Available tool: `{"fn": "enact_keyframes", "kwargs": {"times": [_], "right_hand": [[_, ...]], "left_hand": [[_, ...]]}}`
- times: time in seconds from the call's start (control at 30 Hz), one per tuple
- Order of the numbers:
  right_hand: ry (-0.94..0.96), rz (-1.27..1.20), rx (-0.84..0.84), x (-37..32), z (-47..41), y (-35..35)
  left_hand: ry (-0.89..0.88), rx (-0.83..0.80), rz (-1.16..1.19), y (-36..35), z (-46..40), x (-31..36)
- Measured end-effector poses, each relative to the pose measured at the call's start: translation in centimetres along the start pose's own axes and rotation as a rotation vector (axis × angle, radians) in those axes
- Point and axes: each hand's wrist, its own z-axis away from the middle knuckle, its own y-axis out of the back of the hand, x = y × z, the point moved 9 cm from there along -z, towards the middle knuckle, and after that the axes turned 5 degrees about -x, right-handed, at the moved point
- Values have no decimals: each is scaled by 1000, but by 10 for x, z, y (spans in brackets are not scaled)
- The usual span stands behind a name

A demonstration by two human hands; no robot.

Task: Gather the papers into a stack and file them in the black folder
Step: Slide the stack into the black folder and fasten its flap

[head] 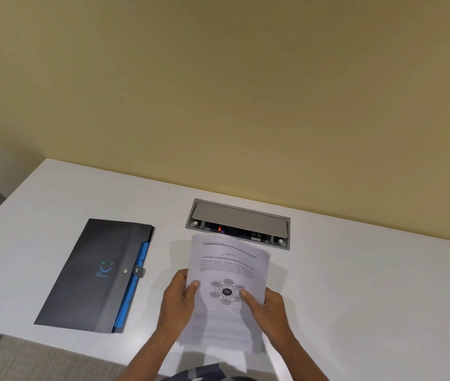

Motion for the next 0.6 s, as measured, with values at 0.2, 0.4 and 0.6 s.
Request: {"fn": "enact_keyframes", "kwargs": {"times": [0.2,0.4,0.6], "right_hand": [[-75,124,-17,25,2,8],[-209,98,90,64,23,29],[-281,88,185,75,41,43]], "left_hand": [[68,182,-214,65,-13,-35],[125,309,-625,150,-18,-68],[232,178,-873,171,-26,-115]]}}
